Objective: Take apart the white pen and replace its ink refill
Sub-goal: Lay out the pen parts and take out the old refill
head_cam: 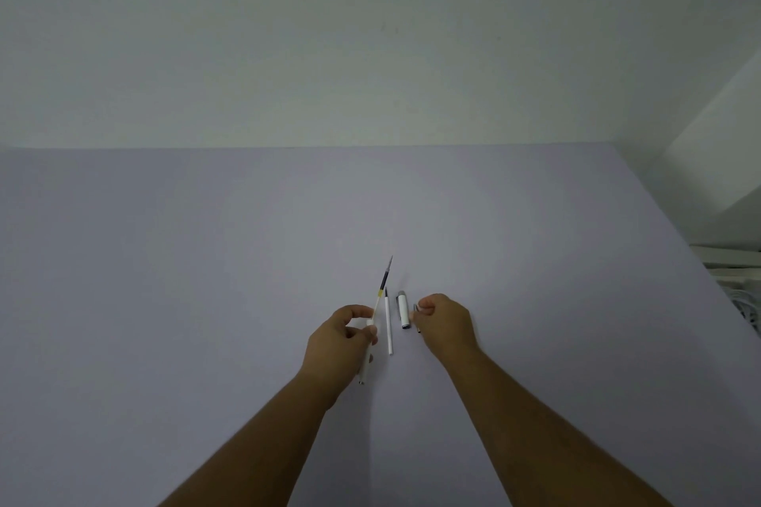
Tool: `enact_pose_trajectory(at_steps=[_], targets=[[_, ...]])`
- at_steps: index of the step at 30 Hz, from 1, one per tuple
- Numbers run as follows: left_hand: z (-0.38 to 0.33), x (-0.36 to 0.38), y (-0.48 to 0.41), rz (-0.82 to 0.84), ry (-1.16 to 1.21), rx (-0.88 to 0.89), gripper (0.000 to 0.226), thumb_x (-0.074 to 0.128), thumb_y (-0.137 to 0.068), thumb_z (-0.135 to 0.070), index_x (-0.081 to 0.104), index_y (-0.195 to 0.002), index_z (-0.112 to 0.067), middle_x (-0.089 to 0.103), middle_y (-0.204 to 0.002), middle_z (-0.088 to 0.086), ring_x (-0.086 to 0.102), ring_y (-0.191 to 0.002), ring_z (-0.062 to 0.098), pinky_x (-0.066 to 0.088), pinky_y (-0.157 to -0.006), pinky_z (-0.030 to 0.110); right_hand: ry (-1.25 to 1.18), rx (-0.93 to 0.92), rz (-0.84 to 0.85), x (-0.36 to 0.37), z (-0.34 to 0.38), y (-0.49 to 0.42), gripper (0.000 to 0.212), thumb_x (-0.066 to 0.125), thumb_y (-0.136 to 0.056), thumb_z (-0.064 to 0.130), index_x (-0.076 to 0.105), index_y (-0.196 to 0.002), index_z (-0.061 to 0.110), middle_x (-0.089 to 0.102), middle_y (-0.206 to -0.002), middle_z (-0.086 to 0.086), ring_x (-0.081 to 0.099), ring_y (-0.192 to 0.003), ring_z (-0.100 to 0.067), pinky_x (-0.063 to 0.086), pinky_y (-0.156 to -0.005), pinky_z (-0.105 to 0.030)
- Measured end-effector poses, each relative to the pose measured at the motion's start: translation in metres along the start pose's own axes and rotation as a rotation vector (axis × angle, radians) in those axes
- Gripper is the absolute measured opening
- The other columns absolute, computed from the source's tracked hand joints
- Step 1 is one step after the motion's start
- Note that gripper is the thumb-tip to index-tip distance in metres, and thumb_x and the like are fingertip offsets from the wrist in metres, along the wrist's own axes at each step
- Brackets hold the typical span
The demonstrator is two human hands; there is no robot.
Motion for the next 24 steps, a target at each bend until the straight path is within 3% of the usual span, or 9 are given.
enact_pose_trajectory(at_steps=[3, 6, 8, 13, 15, 17, 20, 22, 24], targets=[[-0.002, 0.001, 0.000, 0.004, -0.005, 0.003, 0.015, 0.058, -0.089, -0.022, 0.061, -0.098, -0.033, 0.072, -0.082, 0.000, 0.069, -0.073, 0.022, 0.060, -0.072, 0.036, -0.207, -0.038, -0.034, -0.006, 0.013, 0.005, 0.018, 0.061, -0.086, 0.028, 0.068, -0.096, 0.015, 0.067, -0.093, -0.001, 0.061, -0.087, -0.018, 0.046, -0.074, -0.024], [-0.008, 0.003, 0.000, 0.003, -0.015, 0.018, 0.017, 0.058, -0.090, -0.022, 0.061, -0.103, -0.031, 0.072, -0.083, 0.001, 0.069, -0.074, 0.021, 0.059, -0.073, 0.035, -0.486, -0.027, 0.144, -0.002, 0.036, 0.013, 0.011, 0.064, -0.083, 0.036, 0.066, -0.075, 0.028, 0.065, -0.079, 0.009, 0.059, -0.077, -0.010, 0.044, -0.064, -0.021], [-0.012, 0.006, 0.000, 0.006, -0.024, 0.030, 0.018, 0.057, -0.090, -0.022, 0.060, -0.105, -0.032, 0.072, -0.084, 0.000, 0.068, -0.074, 0.021, 0.060, -0.074, 0.036, -0.464, -0.042, 0.243, 0.002, 0.047, 0.014, 0.011, 0.062, -0.084, 0.034, 0.066, -0.076, 0.027, 0.065, -0.080, 0.007, 0.058, -0.076, -0.010, 0.044, -0.064, -0.022], [-0.010, 0.009, 0.000, 0.017, -0.022, 0.030, 0.018, 0.058, -0.089, -0.021, 0.058, -0.103, -0.033, 0.073, -0.080, -0.002, 0.070, -0.076, 0.025, 0.060, -0.073, 0.038, -0.638, 0.007, 0.020, -0.019, 0.053, -0.006, 0.014, 0.055, -0.090, 0.023, 0.061, -0.077, 0.023, 0.065, -0.077, 0.001, 0.055, -0.063, -0.010, 0.049, -0.061, -0.024], [-0.005, 0.008, 0.000, 0.006, -0.014, 0.019, 0.020, 0.059, -0.088, -0.021, 0.056, -0.104, -0.032, 0.073, -0.079, -0.003, 0.070, -0.075, 0.022, 0.060, -0.075, 0.038, -0.546, 0.047, -0.048, -0.030, 0.042, -0.016, 0.017, 0.056, -0.089, 0.021, 0.060, -0.073, 0.021, 0.065, -0.074, -0.003, 0.056, -0.060, -0.011, 0.052, -0.062, -0.029], [-0.001, 0.007, -0.002, -0.008, 0.006, 0.001, 0.020, 0.061, -0.087, -0.020, 0.056, -0.105, -0.030, 0.072, -0.080, -0.002, 0.069, -0.076, 0.022, 0.059, -0.077, 0.039, -0.276, 0.064, -0.024, -0.033, 0.027, -0.021, 0.016, 0.058, -0.086, 0.020, 0.063, -0.071, 0.017, 0.064, -0.072, -0.006, 0.057, -0.062, -0.017, 0.053, -0.068, -0.036], [0.003, 0.006, -0.006, -0.021, 0.028, -0.016, 0.020, 0.063, -0.086, -0.021, 0.058, -0.104, -0.027, 0.071, -0.084, 0.002, 0.069, -0.080, 0.023, 0.058, -0.082, 0.042, 0.063, 0.041, 0.034, -0.025, 0.006, -0.017, 0.014, 0.062, -0.086, 0.020, 0.068, -0.087, 0.008, 0.065, -0.079, -0.009, 0.054, -0.068, -0.018, 0.042, -0.055, -0.023], [0.004, 0.006, -0.009, -0.034, 0.046, -0.021, 0.019, 0.065, -0.084, -0.021, 0.059, -0.101, -0.029, 0.070, -0.086, 0.005, 0.068, -0.084, 0.026, 0.057, -0.083, 0.044, 0.108, 0.035, 0.015, -0.021, -0.003, -0.014, 0.016, 0.062, -0.085, 0.019, 0.067, -0.091, 0.005, 0.070, -0.089, -0.012, 0.052, -0.067, -0.015, 0.034, -0.047, -0.017], [0.006, 0.005, -0.012, -0.046, 0.066, -0.032, 0.019, 0.066, -0.084, -0.020, 0.059, -0.097, -0.031, 0.068, -0.089, 0.004, 0.066, -0.087, 0.025, 0.057, -0.082, 0.043, 0.091, 0.050, -0.011, -0.019, -0.008, -0.012, 0.017, 0.063, -0.085, 0.018, 0.066, -0.095, 0.006, 0.070, -0.097, -0.012, 0.053, -0.072, -0.016, 0.042, -0.058, -0.019]])
Point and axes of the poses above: each hand's wrist, its own y-axis away from the middle knuckle, its own x-axis out of the palm, z = x × y, the point moved 4 cm from there along -y, towards the middle knuckle
